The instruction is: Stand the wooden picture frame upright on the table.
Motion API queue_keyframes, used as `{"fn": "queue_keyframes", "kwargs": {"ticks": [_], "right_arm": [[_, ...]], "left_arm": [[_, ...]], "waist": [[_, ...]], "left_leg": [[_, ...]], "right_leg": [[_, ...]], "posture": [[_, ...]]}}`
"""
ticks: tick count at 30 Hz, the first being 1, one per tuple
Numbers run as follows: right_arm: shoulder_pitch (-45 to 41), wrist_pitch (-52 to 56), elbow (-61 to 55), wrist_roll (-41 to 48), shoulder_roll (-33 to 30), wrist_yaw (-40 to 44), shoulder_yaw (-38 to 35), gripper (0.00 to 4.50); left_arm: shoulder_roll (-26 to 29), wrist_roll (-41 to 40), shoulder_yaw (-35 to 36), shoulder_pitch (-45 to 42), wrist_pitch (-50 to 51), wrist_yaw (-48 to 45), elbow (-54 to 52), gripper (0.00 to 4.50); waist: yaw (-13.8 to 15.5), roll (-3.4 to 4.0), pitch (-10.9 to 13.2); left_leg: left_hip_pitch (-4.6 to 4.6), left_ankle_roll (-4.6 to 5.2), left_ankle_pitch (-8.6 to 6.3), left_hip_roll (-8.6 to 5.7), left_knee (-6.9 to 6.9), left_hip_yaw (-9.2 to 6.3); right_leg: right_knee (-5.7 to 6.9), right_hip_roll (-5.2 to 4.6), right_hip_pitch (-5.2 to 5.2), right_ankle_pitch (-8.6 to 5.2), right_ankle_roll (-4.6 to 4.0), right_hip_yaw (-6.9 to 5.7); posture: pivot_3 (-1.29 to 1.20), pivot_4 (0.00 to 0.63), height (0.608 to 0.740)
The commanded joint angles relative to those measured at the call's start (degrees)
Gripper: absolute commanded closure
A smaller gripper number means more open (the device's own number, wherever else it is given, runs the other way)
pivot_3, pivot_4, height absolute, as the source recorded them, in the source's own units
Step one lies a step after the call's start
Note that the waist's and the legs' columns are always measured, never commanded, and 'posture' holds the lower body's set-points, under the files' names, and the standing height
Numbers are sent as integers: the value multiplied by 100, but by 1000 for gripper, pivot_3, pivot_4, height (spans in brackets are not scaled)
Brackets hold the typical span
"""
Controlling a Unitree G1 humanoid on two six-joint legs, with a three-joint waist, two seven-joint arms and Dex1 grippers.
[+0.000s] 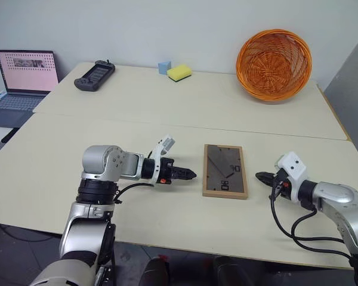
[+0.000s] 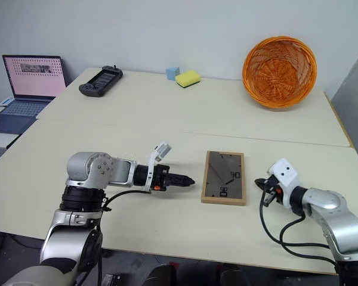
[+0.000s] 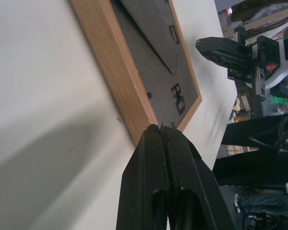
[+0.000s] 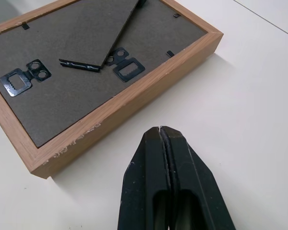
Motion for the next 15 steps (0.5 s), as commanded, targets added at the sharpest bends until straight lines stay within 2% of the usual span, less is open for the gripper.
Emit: {"fn": "queue_keyframes", "kwargs": {"ticks": [1, 8, 11, 15], "right_arm": [[14, -7, -182, 92, 17, -48, -176, 4481], [-36, 10, -173, 98, 30, -52, -130, 4481], [-39, 37, -188, 116, 5, -39, -147, 4500], [-23, 68, -216, 123, -9, -35, -159, 4500]], "left_arm": [[72, -235, 128, -108, 67, 0, -195, 4484], [26, -156, -111, 9, -110, 255, -258, 4484], [73, -270, -205, 22, -78, 188, -286, 4034], [55, -320, -212, -17, -76, 203, -263, 3165]], "waist": [[-1, 0, 0], [3, 0, 0], [1, 0, 0], [1, 0, 0]], "left_leg": [[0, 0, 0, 0, 0, 0], [0, 0, 0, 0, 0, 0], [0, 0, 0, 0, 0, 0], [0, 0, 0, 0, 0, 1]], "right_leg": [[0, 0, 0, 0, 0, 0], [0, 0, 0, 0, 0, 1], [-1, 0, 0, 0, 0, 1], [-1, 0, 0, 0, 0, 1]], "posture": [[0, 150, 740], [0, 150, 740], [0, 150, 740], [0, 150, 740]]}}
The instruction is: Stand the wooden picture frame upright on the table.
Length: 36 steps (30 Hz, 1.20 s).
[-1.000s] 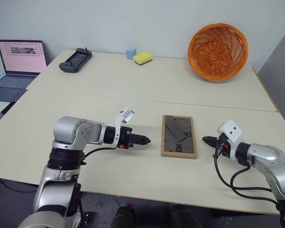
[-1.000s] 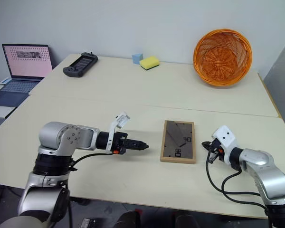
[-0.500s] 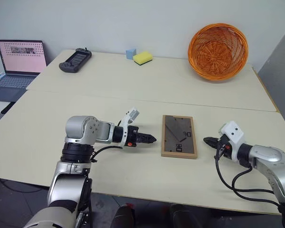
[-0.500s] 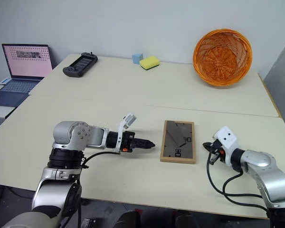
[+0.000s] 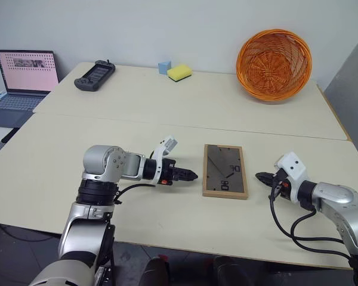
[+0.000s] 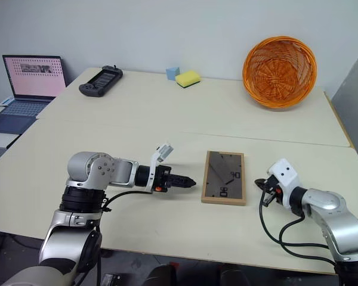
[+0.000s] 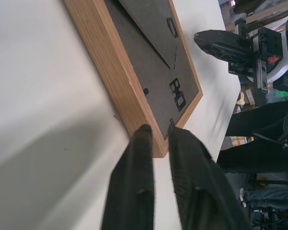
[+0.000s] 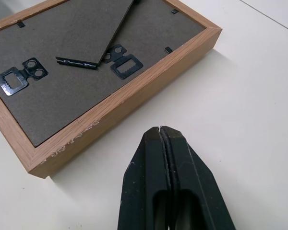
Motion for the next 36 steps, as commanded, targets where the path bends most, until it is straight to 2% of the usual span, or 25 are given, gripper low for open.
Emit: {"fn": "queue_keyframes", "kwargs": {"ticks": [1, 8, 22, 27, 36], "right_arm": [[-26, -1, -221, 117, -29, 15, -163, 4500], [10, 20, -271, 149, -43, -11, -166, 4500], [55, 105, -405, 79, 147, -211, 122, 4500], [97, 142, -450, 88, 121, -221, 111, 4500], [22, 104, -372, 35, 182, -283, 191, 4500]], "left_arm": [[-3, -129, -40, -85, 2, -11, -128, 2946], [-126, -98, 68, -131, 156, 134, 32, 1544], [-779, 89, 576, -274, 372, 811, 986, 1544], [-677, -107, 666, -321, 373, 1019, 1189, 1544], [-271, -689, 356, -253, 373, 1418, 1209, 1544]], "waist": [[0, 0, 0], [0, 0, 0], [-7, 0, 0], [-16, 0, 0], [-15, 0, 0]], "left_leg": [[0, 0, 0, 0, 0, 0], [0, 0, 0, 0, 0, 0], [0, 0, 0, -1, 0, 0], [1, 0, 0, 0, -1, 1], [2, 0, 0, 0, -2, 1]], "right_leg": [[0, 0, 0, 0, 0, 0], [0, 0, 0, 0, 0, 0], [-1, 0, 1, 0, 0, 0], [0, 0, -1, 0, 0, 1], [-1, 0, 0, 0, 0, 1]], "posture": [[0, 150, 740], [0, 150, 740], [0, 150, 740], [0, 150, 740], [0, 150, 740]]}}
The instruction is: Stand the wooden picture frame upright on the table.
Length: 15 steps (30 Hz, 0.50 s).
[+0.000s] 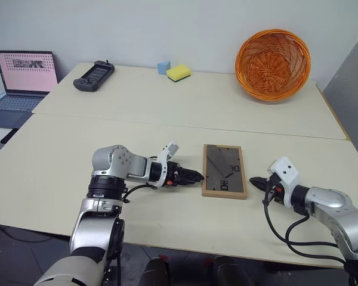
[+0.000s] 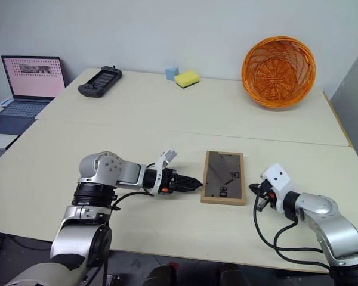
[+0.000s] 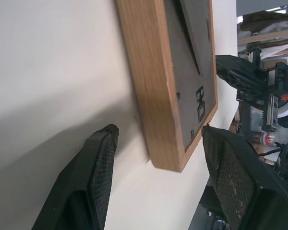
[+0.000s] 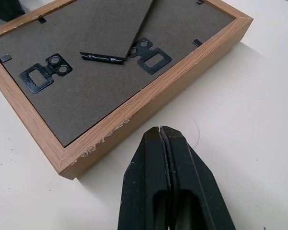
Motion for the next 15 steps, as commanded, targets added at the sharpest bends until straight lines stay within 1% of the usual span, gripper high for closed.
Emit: {"fn": "queue_keyframes", "kwargs": {"ticks": [1, 7, 15], "right_arm": [[-100, -55, -140, -13, 35, -55, -31, 4500], [-127, 36, -235, -45, 219, -167, 104, 4500], [-290, 204, -310, -87, 787, -595, 418, 4500]], "left_arm": [[67, -201, -53, 4, 40, 190, 18, 1544], [-154, -153, 111, -58, 40, 471, 115, 1544], [-386, -174, 233, -105, 40, 656, 147, 1544]], "waist": [[1, 0, 0], [17, 0, 0], [22, 1, -2]], "left_leg": [[0, 0, 0, 0, 0, 0], [0, 0, 0, -1, 0, 0], [0, 0, 0, -3, 1, -2]], "right_leg": [[0, 0, 0, 0, 0, 0], [0, -1, 1, 0, 0, -1], [-1, -2, 3, 0, 0, -1]], "posture": [[0, 150, 740], [0, 150, 740], [0, 150, 740]]}}
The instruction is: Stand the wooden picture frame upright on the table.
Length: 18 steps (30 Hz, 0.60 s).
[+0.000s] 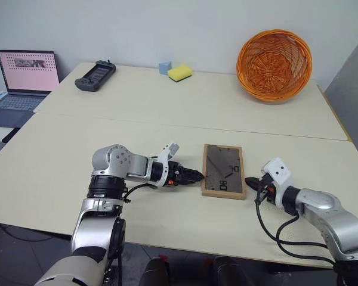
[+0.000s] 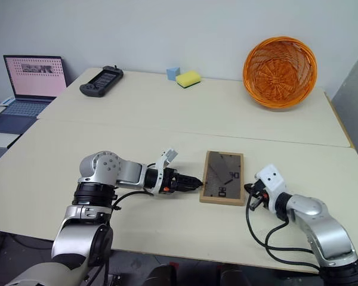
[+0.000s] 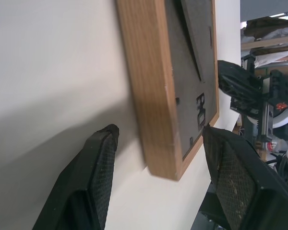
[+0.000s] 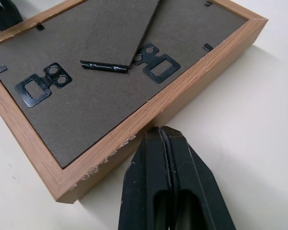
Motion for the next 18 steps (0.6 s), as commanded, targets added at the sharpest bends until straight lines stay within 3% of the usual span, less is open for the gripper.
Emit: {"fn": "queue_keyframes", "kwargs": {"ticks": [1, 11, 18], "right_arm": [[-256, 63, -300, 1, 245, -204, 151, 4500], [-786, 234, -166, -6, 709, -532, 269, 4500], [-580, 191, -173, -18, 479, -431, 135, 4500]], "left_arm": [[-147, 1, 18, -96, 35, 107, 88, 1544], [-173, -6, 90, -183, 35, 116, 146, 1544], [-151, 61, 235, -235, 35, 102, 256, 1544]], "waist": [[0, 0, 0], [0, 0, 0], [5, 0, 0]], "left_leg": [[0, 0, 0, 0, 0, 0], [0, -1, 0, 0, 0, 0], [-1, -1, 0, -1, -1, -1]], "right_leg": [[0, 0, 0, 0, 0, 0], [1, -1, -2, 0, 0, 0], [1, -1, -2, 0, 0, -1]], "posture": [[0, 150, 740], [0, 150, 740], [0, 150, 740]]}}
